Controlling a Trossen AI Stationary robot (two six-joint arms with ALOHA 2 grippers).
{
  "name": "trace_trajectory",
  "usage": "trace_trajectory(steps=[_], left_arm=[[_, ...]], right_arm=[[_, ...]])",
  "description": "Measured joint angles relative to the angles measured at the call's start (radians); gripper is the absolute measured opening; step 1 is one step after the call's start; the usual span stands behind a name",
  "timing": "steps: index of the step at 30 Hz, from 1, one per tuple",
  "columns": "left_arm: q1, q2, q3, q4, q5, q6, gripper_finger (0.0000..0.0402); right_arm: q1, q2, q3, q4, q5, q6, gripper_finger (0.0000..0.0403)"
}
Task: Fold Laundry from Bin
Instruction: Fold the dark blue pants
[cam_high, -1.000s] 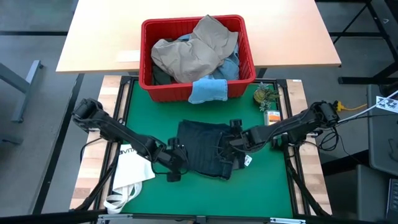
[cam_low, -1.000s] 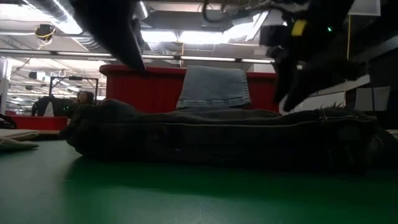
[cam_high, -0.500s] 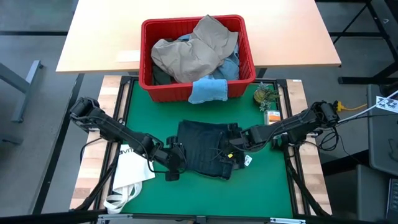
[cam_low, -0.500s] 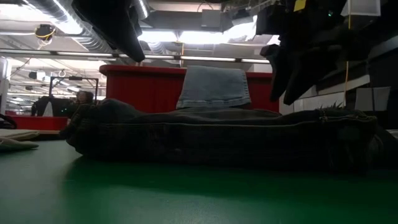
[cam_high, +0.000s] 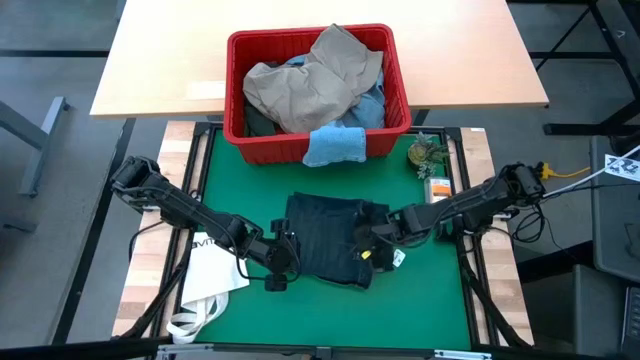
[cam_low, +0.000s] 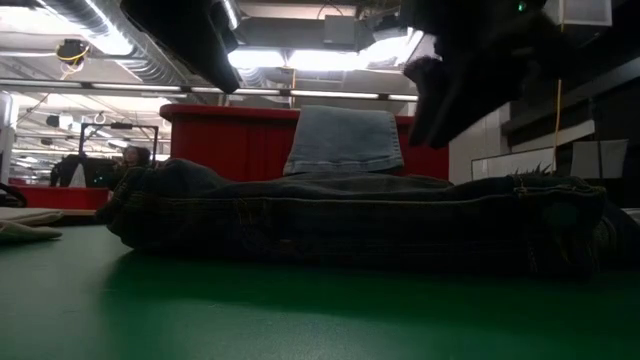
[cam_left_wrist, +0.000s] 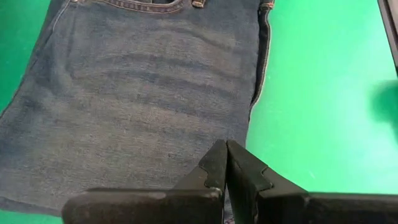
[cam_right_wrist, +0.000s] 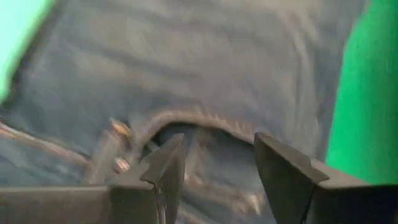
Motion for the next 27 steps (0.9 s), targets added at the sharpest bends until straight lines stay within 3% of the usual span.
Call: trace_trajectory(steps=[13, 21, 27], left_arm=[[-0.007, 0.000, 0.002, 0.035, 0.001, 0.000, 0.0002], [0.007, 0.002, 0.002, 0.089, -0.021, 0.018, 0.0002], [0.041, 0.030, 0.003, 0.327, -0.019, 0.137, 0.0002]], right_arm=[[0.109, 0.126, -0.004, 0.259, 0.119, -0.008, 0.0191], [0.122, 0.129, -0.002, 0.244, 0.082, 0.018, 0.0191], [0.171, 0.048, 0.055, 0.151, 0.096, 0.019, 0.0191]])
